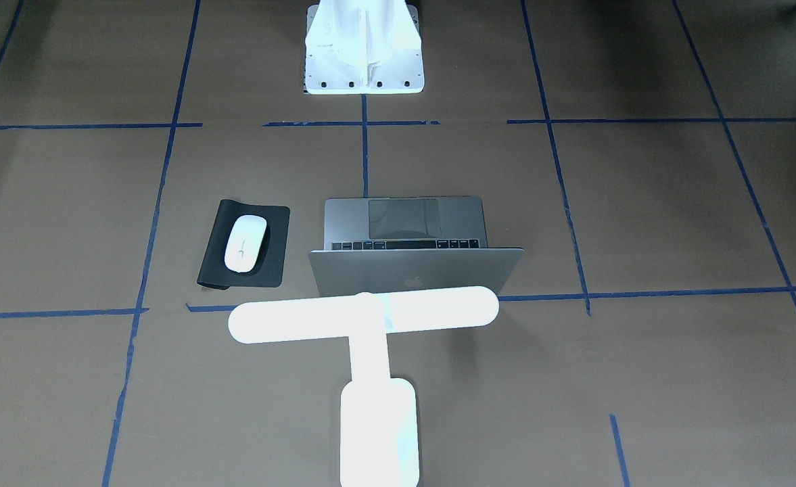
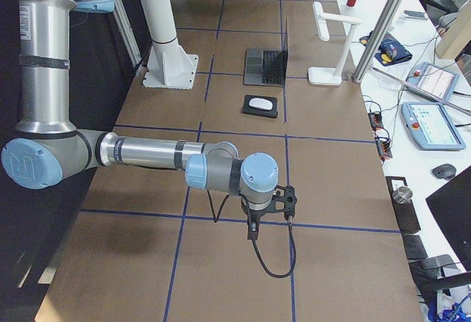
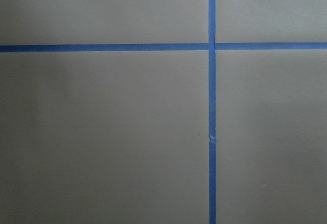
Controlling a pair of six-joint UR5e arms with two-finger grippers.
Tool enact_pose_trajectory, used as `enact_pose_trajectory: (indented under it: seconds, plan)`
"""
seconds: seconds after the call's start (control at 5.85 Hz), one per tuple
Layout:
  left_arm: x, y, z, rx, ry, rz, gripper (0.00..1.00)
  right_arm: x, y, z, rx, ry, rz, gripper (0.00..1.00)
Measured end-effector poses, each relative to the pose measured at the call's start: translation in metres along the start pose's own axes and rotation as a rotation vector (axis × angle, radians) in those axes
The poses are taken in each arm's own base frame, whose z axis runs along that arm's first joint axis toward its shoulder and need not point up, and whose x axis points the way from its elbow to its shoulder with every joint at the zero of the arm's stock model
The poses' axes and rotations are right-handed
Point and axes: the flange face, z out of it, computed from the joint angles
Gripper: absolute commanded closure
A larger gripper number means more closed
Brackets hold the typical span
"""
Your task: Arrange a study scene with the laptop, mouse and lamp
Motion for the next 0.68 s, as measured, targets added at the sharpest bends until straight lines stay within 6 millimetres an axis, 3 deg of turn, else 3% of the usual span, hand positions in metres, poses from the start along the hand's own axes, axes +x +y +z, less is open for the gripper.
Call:
enact_pose_trajectory:
  seconds: [0.68]
  plan:
    - [0.0004,-0.0001,-0.0005,0.001,0.001,0.001,0.0,-0.0001,0.0001,-0.0003,0.005,0.0,-0.003,0.0]
